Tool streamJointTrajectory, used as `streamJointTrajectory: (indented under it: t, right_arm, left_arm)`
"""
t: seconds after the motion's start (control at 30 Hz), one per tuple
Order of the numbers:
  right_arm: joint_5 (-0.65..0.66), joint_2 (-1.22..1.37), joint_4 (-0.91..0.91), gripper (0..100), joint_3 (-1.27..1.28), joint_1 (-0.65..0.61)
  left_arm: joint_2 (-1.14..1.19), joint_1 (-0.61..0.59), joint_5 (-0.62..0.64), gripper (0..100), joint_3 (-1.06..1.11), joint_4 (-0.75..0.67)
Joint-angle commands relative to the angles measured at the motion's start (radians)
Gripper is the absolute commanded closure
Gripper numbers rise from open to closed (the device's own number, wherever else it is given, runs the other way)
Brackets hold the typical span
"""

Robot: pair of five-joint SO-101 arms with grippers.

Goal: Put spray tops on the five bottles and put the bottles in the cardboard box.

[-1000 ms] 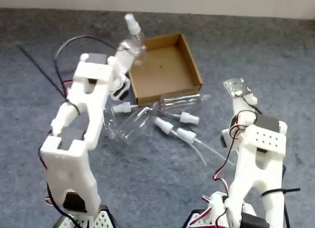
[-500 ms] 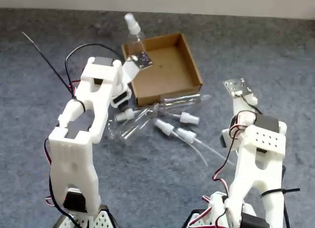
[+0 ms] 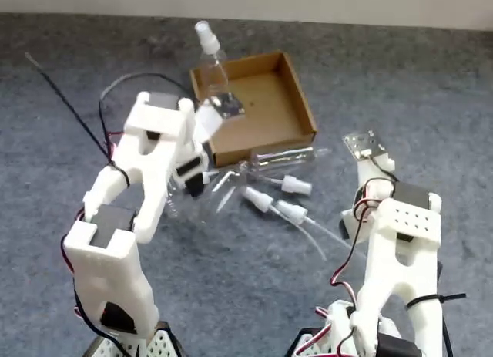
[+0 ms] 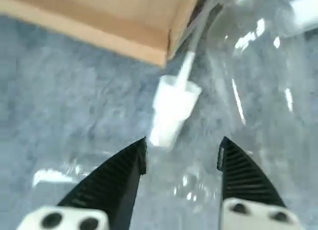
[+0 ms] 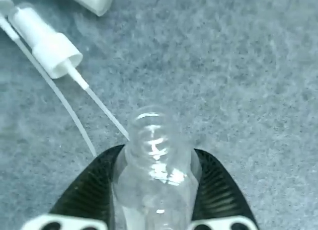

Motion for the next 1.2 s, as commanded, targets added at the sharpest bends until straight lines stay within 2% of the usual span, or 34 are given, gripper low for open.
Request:
streamJointTrajectory:
  t: [0.0, 0.17, 0.33, 0.43, 0.57, 0.97, 1.17]
  right_arm:
    - [-0.012, -0.048, -0.005, 99.5, -0.01, -0.007]
    - [-0.012, -0.05, -0.005, 99.5, -0.01, -0.007]
    - [-0.012, -0.05, -0.005, 99.5, -0.01, -0.007]
    - [-0.012, -0.05, -0.005, 99.5, -0.01, -0.007]
    - [-0.012, -0.05, -0.005, 99.5, -0.01, -0.007]
    - [-0.012, -0.044, -0.005, 99.5, -0.008, -0.004]
    - [-0.012, -0.042, -0.005, 99.5, -0.008, -0.005]
  left_arm:
    - [-0.058, 0.031, -0.009, 78, 0.099, -0.175]
    - [-0.058, 0.019, -0.006, 78, 0.22, -0.368]
    - [-0.081, -0.03, -0.012, 92, 0.216, -0.384]
    - [-0.124, -0.068, -0.023, 96, 0.159, -0.31]
    - [-0.183, -0.101, -0.08, 97, 0.065, -0.166]
    - [-0.255, -0.216, -0.083, 97, -0.237, 0.187]
    - [-0.255, -0.378, -0.066, 97, -0.338, 0.334]
